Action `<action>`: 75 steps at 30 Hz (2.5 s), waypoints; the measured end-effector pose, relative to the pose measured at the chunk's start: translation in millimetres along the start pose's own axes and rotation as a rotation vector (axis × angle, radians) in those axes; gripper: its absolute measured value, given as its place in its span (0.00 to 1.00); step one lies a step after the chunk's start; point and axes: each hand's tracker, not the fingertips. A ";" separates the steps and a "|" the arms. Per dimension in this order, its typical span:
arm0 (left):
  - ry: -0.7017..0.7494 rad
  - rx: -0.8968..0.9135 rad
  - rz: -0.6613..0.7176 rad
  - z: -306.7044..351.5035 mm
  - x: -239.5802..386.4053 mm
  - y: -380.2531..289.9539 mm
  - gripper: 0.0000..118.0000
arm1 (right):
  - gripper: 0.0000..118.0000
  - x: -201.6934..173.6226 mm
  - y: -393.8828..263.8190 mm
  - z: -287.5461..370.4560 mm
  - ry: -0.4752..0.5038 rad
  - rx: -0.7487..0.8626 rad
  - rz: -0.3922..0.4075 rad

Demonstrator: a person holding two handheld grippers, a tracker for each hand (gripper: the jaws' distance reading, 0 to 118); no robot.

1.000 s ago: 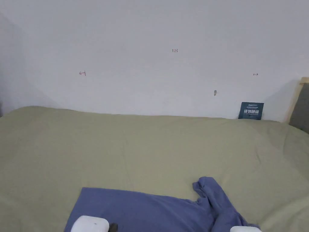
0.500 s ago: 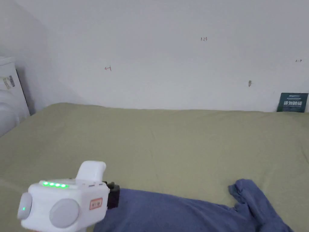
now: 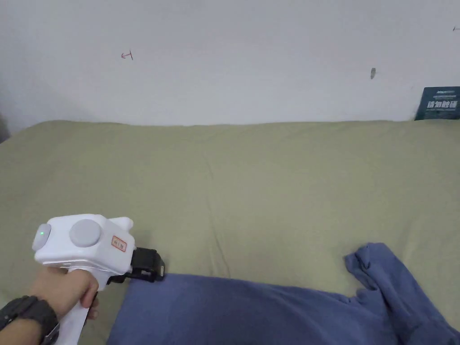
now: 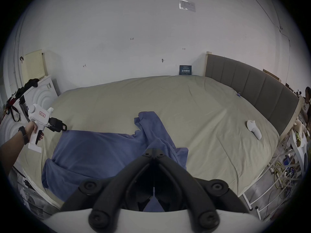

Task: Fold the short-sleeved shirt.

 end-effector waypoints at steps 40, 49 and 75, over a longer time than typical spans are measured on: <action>-0.026 0.111 -0.091 45.4 36.1 -32.0 0.03 | 0.00 35.4 94.1 -222.4 0.221 -0.498 0.083; -0.108 0.244 -0.132 144.2 35.0 -71.6 0.03 | 0.00 28.9 119.3 -121.9 0.239 -0.380 0.153; 0.034 0.010 -0.053 160.8 34.5 -291.4 0.03 | 0.00 49.1 -28.0 14.0 0.128 -0.551 0.155</action>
